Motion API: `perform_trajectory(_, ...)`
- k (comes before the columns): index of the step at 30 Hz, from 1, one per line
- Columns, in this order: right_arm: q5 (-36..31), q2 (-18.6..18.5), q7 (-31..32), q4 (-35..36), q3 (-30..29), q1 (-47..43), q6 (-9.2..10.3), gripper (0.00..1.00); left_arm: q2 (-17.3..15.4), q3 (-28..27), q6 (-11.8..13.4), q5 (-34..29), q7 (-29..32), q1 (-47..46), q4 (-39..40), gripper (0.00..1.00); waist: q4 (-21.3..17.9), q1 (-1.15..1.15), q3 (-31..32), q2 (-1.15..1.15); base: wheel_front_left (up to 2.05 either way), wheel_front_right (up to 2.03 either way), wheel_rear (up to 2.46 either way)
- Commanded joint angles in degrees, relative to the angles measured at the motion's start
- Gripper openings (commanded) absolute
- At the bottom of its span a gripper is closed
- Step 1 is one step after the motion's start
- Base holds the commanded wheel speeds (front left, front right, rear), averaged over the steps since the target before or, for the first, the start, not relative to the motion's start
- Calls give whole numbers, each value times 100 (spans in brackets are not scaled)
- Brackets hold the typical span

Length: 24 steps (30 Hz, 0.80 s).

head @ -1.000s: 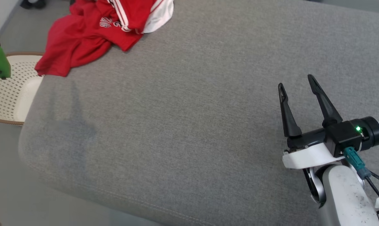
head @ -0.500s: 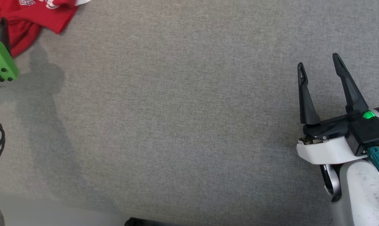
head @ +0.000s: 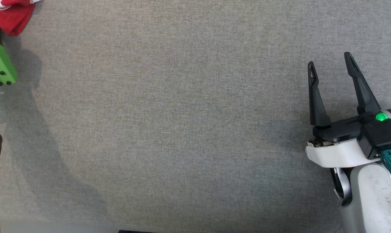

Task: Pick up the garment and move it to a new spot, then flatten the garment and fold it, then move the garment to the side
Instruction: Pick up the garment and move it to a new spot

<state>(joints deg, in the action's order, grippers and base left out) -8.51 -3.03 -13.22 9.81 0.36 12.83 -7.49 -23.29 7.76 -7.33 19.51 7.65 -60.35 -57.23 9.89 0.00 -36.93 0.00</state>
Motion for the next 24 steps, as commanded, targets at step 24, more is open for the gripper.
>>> perform_trajectory(24, 820, 10, -200, -812, -375, -386, -1, 100, -488, 787, -2, -463, -881, -530, 502, 0, -241, 0, 2362, 0, 0, 0, 0)
